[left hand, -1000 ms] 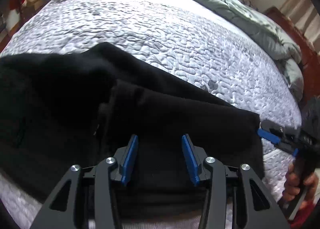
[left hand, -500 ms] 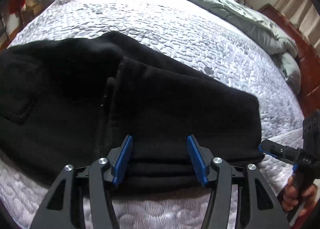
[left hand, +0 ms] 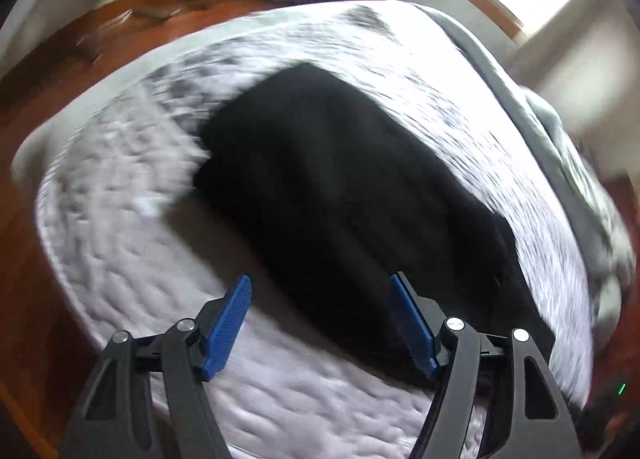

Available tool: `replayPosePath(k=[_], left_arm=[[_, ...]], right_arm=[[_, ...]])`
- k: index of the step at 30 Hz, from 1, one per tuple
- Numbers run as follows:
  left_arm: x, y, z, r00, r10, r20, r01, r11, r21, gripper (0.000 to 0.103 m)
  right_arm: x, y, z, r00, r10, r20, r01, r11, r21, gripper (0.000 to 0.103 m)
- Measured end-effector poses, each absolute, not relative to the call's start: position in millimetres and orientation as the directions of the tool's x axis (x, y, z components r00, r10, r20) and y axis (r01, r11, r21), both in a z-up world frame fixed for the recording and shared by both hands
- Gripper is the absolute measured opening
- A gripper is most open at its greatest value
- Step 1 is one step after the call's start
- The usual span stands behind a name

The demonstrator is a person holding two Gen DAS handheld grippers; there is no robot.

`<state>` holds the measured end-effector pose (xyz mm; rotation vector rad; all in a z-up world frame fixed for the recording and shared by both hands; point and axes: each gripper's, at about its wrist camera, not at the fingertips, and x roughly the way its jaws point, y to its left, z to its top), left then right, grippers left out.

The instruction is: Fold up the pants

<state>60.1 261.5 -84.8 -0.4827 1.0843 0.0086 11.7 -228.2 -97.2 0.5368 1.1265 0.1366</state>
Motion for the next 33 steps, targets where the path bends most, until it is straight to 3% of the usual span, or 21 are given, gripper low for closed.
replayPosePath(k=[9, 14, 16, 20, 24, 27, 30, 32, 33], left_arm=[[100.7, 325.2, -113.2, 0.481, -0.392, -0.784, -0.369, 0.721, -0.587, 0.072], [110.4, 324.9, -134.5, 0.478, -0.439, -0.761, -0.418, 0.648, -0.636, 0.069], [110.3, 326.2, -136.2, 0.493, -0.44, -0.751, -0.434, 0.624, -0.65, 0.062], [102.0, 334.9, -139.4, 0.532, -0.458, -0.712, -0.451, 0.558, -0.696, 0.039], [94.1, 331.9, -129.0, 0.567, -0.446, -0.692, -0.418, 0.569, -0.709, 0.026], [93.9, 333.3, -128.9, 0.564, -0.424, -0.708, -0.416, 0.595, -0.688, 0.028], [106.7, 331.6, -145.1, 0.517, -0.418, -0.747, -0.446, 0.613, -0.652, 0.044], [106.1, 333.7, -152.3, 0.519, -0.429, -0.739, -0.453, 0.595, -0.663, 0.042], [104.2, 334.4, -151.0, 0.528, -0.429, -0.733, -0.455, 0.585, -0.671, 0.036]], right_arm=[[14.4, -221.1, -109.4, 0.398, 0.331, -0.855, 0.177, 0.887, 0.426, 0.075], [17.8, -224.3, -115.5, 0.388, 0.316, -0.866, 0.183, 0.894, 0.408, 0.075], [19.3, -223.5, -118.7, 0.384, 0.31, -0.87, 0.18, 0.899, 0.4, 0.076], [21.7, -218.5, -121.8, 0.38, 0.297, -0.876, 0.16, 0.912, 0.379, 0.08], [22.1, -216.6, -124.0, 0.38, 0.288, -0.879, 0.145, 0.92, 0.364, 0.081], [22.8, -219.2, -126.6, 0.382, 0.301, -0.874, 0.147, 0.914, 0.379, 0.082], [23.0, -222.7, -128.7, 0.386, 0.318, -0.866, 0.155, 0.903, 0.401, 0.082], [22.4, -225.0, -129.0, 0.391, 0.33, -0.859, 0.156, 0.896, 0.415, 0.082], [21.6, -226.3, -128.9, 0.395, 0.336, -0.855, 0.155, 0.893, 0.423, 0.082]])
